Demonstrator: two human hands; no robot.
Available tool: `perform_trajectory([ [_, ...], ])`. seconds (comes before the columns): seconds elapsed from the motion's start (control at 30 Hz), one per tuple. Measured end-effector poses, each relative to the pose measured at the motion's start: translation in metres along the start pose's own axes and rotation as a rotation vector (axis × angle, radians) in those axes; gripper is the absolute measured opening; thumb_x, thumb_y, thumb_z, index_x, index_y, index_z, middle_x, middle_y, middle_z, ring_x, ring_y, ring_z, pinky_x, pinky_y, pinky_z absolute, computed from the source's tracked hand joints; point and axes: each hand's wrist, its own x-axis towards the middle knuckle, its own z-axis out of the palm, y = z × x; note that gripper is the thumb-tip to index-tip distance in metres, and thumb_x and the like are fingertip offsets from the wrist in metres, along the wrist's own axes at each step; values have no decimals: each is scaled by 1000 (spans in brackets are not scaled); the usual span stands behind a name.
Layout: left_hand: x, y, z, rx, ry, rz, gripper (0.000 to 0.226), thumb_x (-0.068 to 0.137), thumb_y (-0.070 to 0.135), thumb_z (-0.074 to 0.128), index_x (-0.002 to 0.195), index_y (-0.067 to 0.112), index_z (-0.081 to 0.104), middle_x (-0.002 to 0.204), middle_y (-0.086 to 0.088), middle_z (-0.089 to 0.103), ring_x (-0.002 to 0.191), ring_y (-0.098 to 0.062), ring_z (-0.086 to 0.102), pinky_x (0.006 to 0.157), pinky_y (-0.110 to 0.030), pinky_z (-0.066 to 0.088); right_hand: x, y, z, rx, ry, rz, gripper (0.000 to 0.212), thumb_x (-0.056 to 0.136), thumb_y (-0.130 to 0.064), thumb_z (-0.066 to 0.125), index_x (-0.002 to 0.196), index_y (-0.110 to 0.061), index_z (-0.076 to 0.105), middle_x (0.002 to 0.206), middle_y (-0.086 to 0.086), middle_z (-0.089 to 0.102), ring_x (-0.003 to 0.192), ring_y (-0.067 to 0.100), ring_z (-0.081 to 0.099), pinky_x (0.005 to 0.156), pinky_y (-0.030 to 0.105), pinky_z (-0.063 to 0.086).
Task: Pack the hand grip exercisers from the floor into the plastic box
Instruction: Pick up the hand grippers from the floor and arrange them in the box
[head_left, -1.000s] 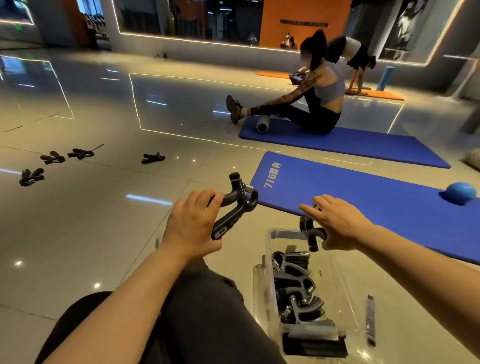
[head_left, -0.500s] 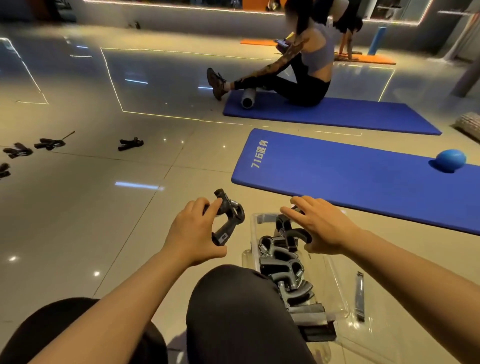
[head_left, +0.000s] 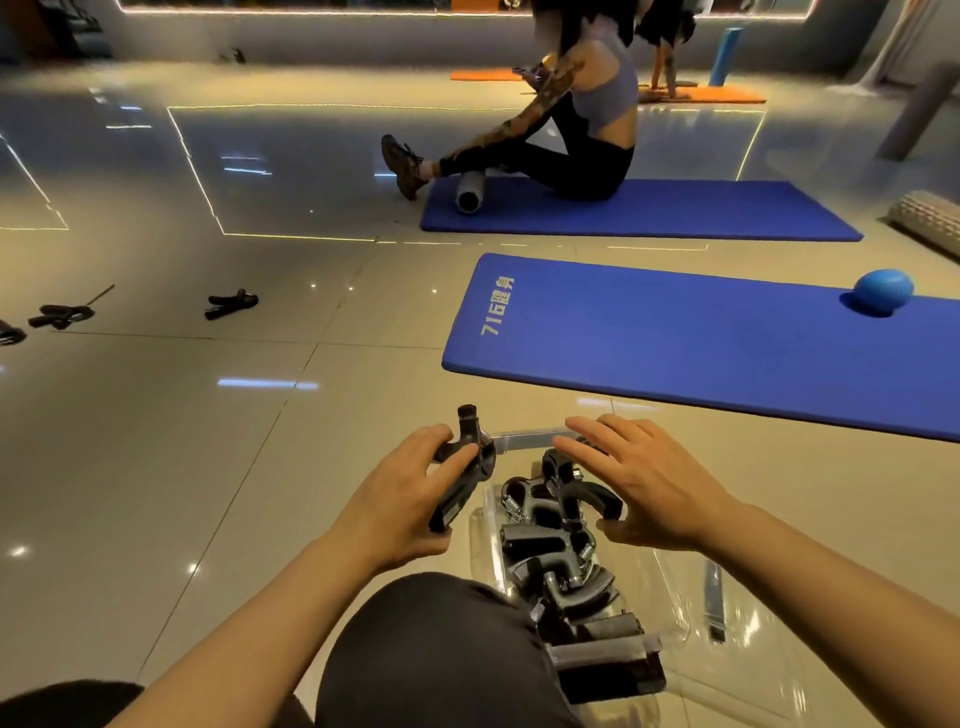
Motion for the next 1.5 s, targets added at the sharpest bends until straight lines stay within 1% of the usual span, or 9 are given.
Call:
perform_trajectory([
  [0.27,-3,24,93,-480,231,-433,88,57,34,83,133,29,38,128,0,39,113,-15,43,91,-17,30,-8,18,53,130,16,138,100,52,-51,83,137,-19,42,138,9,47,116,27,51,80,31,53],
  [0.43,-14,29,161,-656,227,-629,89,58,30,85,130,38,34,128,13,32,114,-9,40,91,-13,29,17,24,107,191,25,166,92,60,-47,81,137,-20,40,139,9,45,120,31,48,83,39,54],
  [0.57,-35,34,192,-785,211,-766,95,58,38,85,130,53,24,125,39,18,111,16,34,86,-4,29,48,26,153,274,26,157,89,66,-45,78,140,-24,34,142,7,39,127,30,41,94,38,45],
  [0.67,-41,37,203,-832,210,-850,99,55,46,85,134,49,25,127,43,18,114,23,31,87,-13,42,66,28,185,423,17,181,88,72,-43,76,143,-29,26,147,5,29,132,27,35,99,34,38],
  [0.73,-40,39,207,-832,216,-876,98,53,54,78,136,44,26,129,40,20,115,21,32,90,-20,45,67,34,210,465,-41,174,88,74,-42,76,144,-30,24,149,5,23,133,27,34,100,34,39],
  [0.83,-37,41,209,-837,262,-881,91,54,55,69,134,42,30,130,36,25,118,16,36,96,-13,42,60,48,238,444,-176,245,90,74,-40,77,146,-30,24,153,5,16,134,26,34,102,39,43],
  [0.97,-33,45,210,-887,290,-878,90,56,48,73,136,39,33,131,28,32,121,2,43,98,-24,43,69,55,254,408,-265,353,84,75,-32,76,144,-23,29,146,5,30,126,25,41,98,35,44],
  [1.2,-26,45,208,-873,324,-865,91,56,49,73,136,37,31,131,32,30,120,4,43,98,-11,38,75,47,264,336,-281,460,87,75,-52,69,145,-22,28,150,7,28,132,27,34,104,41,37],
  [1.5,-19,45,208,-833,306,-822,90,59,48,72,138,30,33,133,24,30,114,11,42,94,-4,34,77,35,267,265,-227,517,80,77,-39,71,143,-18,29,141,6,34,118,27,43,95,39,42],
])
